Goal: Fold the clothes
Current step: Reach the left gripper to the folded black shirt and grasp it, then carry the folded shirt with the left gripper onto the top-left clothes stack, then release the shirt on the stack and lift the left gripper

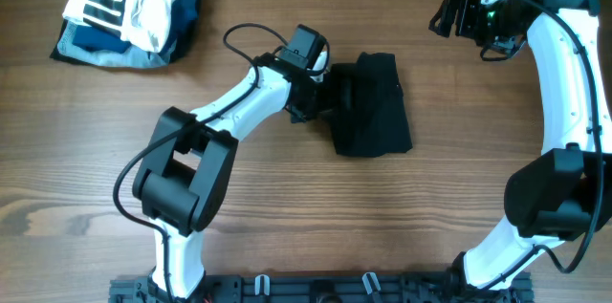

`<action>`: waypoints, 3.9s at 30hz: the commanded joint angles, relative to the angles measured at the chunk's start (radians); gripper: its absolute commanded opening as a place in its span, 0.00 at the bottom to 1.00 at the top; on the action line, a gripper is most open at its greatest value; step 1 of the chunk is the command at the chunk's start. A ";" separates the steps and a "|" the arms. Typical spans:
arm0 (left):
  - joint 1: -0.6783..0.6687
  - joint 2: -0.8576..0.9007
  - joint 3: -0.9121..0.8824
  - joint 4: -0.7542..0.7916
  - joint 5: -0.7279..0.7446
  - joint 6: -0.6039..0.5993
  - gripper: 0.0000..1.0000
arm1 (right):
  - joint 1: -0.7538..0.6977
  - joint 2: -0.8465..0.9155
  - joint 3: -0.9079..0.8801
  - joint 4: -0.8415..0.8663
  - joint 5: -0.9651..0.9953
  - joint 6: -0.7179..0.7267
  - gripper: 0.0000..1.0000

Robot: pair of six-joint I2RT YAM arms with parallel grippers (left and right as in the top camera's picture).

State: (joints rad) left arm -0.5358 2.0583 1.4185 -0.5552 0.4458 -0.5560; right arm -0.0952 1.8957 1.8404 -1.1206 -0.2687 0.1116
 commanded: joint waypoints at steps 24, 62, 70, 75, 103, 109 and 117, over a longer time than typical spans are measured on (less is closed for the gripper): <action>0.138 -0.132 0.007 0.208 -0.024 -0.073 0.04 | 0.002 0.005 0.000 -0.003 0.009 -0.030 1.00; 0.797 0.000 0.007 0.628 -0.491 -0.207 1.00 | 0.004 0.032 -0.080 -0.005 0.006 -0.006 1.00; 0.839 -0.176 0.007 0.472 -0.267 -0.022 1.00 | 0.004 0.032 -0.080 0.005 0.006 -0.007 1.00; 0.816 -0.344 0.007 0.397 -0.251 0.066 1.00 | 0.004 0.032 -0.080 0.021 0.006 -0.006 1.00; 0.709 0.278 0.235 0.619 -0.587 0.396 1.00 | 0.040 0.032 -0.080 0.019 0.006 -0.005 1.00; 0.709 0.301 0.235 0.418 -0.613 0.396 1.00 | 0.040 0.032 -0.080 0.020 0.006 -0.007 1.00; 0.709 0.123 0.320 0.362 -0.620 0.396 1.00 | 0.040 0.032 -0.080 0.023 0.006 -0.006 1.00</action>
State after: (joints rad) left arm 0.1638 2.2208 1.7336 -0.1230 -0.1383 -0.1696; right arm -0.0555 1.9095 1.7691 -1.0985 -0.2680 0.1017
